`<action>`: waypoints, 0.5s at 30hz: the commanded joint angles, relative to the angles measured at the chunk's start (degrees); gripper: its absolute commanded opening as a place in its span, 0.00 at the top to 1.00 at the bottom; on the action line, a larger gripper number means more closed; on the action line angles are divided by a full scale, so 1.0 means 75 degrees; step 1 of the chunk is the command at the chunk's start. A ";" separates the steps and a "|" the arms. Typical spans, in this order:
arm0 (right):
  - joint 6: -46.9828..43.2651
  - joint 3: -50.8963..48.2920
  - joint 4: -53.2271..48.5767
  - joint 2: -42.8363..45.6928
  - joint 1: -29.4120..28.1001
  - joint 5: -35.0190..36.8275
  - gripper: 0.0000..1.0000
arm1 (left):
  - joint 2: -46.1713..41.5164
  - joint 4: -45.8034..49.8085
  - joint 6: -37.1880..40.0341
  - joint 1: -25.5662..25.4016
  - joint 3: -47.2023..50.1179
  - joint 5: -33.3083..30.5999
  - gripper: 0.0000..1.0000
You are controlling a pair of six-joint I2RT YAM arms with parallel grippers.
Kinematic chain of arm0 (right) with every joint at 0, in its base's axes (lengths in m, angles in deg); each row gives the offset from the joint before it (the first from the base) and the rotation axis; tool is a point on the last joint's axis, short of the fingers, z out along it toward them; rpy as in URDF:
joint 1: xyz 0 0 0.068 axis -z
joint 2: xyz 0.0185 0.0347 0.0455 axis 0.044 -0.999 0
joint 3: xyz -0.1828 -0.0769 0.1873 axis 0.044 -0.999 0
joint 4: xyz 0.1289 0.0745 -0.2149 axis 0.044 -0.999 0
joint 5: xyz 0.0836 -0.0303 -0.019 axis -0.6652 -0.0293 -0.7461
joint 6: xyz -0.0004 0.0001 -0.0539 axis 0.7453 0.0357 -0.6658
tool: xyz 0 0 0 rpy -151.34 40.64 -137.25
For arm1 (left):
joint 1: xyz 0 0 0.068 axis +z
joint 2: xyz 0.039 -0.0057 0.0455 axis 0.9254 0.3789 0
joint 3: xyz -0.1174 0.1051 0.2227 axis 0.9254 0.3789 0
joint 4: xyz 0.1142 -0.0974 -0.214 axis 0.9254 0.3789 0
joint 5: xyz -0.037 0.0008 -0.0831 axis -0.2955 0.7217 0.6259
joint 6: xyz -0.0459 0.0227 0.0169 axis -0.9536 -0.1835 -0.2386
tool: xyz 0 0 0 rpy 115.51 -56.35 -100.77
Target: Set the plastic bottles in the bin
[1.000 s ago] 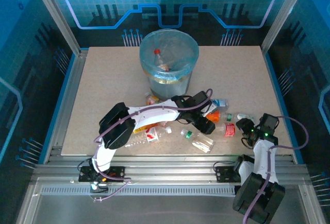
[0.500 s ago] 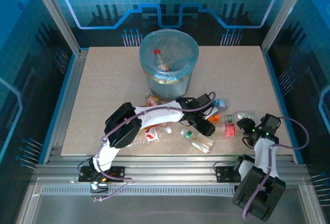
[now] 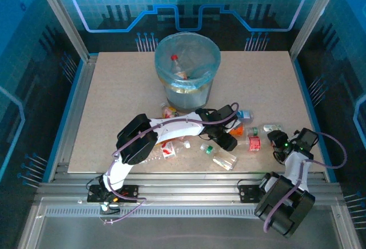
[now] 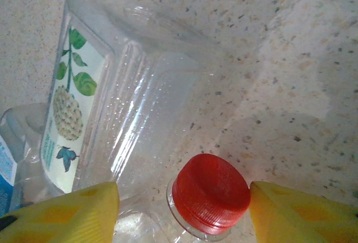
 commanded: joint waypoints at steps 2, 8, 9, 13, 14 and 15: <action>-0.0042 -0.0016 0.0325 -0.0214 0.0173 -0.0425 0.32 | 0.0131 0.0217 -0.0027 -0.0028 -0.0088 -0.0095 0.34; -0.0036 -0.0135 0.0593 -0.0454 0.0217 -0.0579 0.31 | 0.0212 0.0246 -0.0066 -0.0033 -0.0058 -0.0108 0.35; -0.0039 -0.0181 0.0641 -0.0477 0.0228 -0.0595 0.32 | 0.0218 0.0245 -0.0060 -0.0032 -0.0059 -0.0110 0.35; -0.0018 -0.0308 0.0810 -0.0603 0.0307 -0.0728 0.35 | 0.0251 0.0299 -0.0074 -0.0025 -0.0093 -0.0165 0.35; -0.0004 -0.0317 0.0830 -0.0635 0.0342 -0.0766 0.36 | 0.0229 0.0314 -0.0087 -0.0032 -0.0095 -0.0193 0.35; 0.0002 -0.0317 0.0870 -0.0674 0.0363 -0.0806 0.37 | 0.0231 0.0316 -0.0098 -0.0031 -0.0106 -0.0210 0.35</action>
